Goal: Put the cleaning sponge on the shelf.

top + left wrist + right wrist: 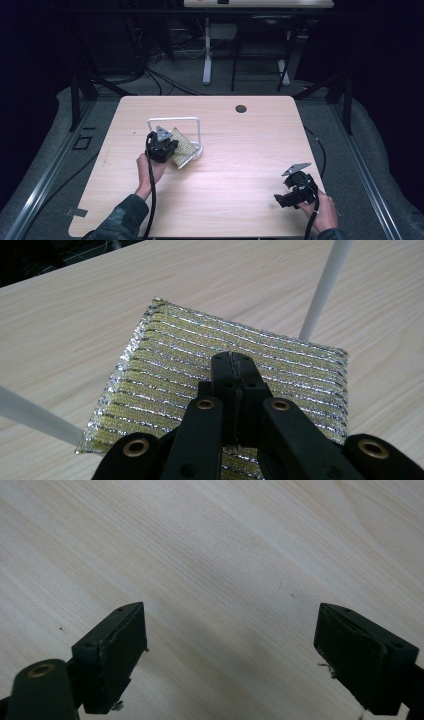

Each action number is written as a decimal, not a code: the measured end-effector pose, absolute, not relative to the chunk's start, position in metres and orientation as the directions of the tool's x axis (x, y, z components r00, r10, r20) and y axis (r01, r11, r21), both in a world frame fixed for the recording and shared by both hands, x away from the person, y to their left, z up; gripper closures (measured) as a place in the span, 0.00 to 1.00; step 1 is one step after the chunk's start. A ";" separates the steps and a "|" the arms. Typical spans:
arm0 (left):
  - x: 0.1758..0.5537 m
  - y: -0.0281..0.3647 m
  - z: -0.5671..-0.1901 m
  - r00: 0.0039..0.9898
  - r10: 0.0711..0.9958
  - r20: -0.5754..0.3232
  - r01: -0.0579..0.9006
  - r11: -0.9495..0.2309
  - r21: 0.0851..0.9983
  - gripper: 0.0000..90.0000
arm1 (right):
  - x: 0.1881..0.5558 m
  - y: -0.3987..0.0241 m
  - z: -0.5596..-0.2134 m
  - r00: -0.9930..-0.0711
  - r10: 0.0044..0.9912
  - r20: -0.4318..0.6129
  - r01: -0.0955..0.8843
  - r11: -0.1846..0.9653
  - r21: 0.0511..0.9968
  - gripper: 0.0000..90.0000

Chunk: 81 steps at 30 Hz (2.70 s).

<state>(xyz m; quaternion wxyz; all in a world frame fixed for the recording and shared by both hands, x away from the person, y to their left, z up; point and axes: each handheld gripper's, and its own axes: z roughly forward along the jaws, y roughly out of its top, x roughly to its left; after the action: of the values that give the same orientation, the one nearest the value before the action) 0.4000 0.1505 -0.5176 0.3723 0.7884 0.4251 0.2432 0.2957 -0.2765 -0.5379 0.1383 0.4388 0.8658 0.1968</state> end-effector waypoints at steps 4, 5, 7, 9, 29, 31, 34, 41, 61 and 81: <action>0.402 0.149 -0.520 0.528 0.847 0.062 0.488 -0.363 0.793 1.00 | 0.296 -0.277 -0.538 -0.579 0.812 -0.073 0.703 0.543 0.460 0.15; 0.403 0.149 -0.520 0.530 0.845 0.064 0.490 -0.368 0.790 1.00 | 0.296 -0.276 -0.538 -0.578 0.813 -0.071 0.704 0.541 0.461 0.15; 0.405 0.148 -0.522 0.531 0.845 0.067 0.492 -0.371 0.788 1.00 | 0.296 -0.276 -0.538 -0.577 0.814 -0.071 0.704 0.540 0.461 0.15; 0.408 0.146 -0.524 0.533 0.843 0.071 0.496 -0.379 0.781 1.00 | 0.296 -0.276 -0.538 -0.580 0.812 -0.073 0.702 0.543 0.461 0.15; 0.427 0.141 -0.544 0.528 0.846 0.076 0.536 -0.401 0.743 1.00 | 0.294 -0.275 -0.536 -0.591 0.803 -0.077 0.687 0.551 0.474 0.15; 0.427 0.140 -0.545 0.531 0.844 0.078 0.540 -0.408 0.736 0.99 | 0.295 -0.275 -0.537 -0.592 0.802 -0.079 0.687 0.553 0.471 0.15; 0.428 0.141 -0.544 0.533 0.842 0.080 0.542 -0.413 0.732 0.98 | 0.295 -0.275 -0.537 -0.591 0.803 -0.076 0.689 0.552 0.470 0.15; 0.426 0.140 -0.537 0.547 0.836 0.054 0.545 -0.404 0.735 0.80 | 0.295 -0.274 -0.536 -0.594 0.801 -0.078 0.686 0.555 0.470 0.15; 0.383 0.133 -0.489 0.633 0.774 0.031 0.504 -0.441 0.743 0.39 | 0.294 -0.274 -0.535 -0.595 0.800 -0.074 0.683 0.552 0.478 0.15; 0.345 0.151 -0.479 0.626 0.779 0.029 0.514 -0.441 0.736 0.11 | 0.293 -0.276 -0.534 -0.584 0.808 -0.075 0.688 0.542 0.483 0.15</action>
<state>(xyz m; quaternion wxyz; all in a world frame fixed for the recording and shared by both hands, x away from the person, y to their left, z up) 0.3447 0.1513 -0.4791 0.3569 0.8281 0.3902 0.1858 0.2927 -0.2760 -0.5339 0.1463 0.4321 0.8657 0.2061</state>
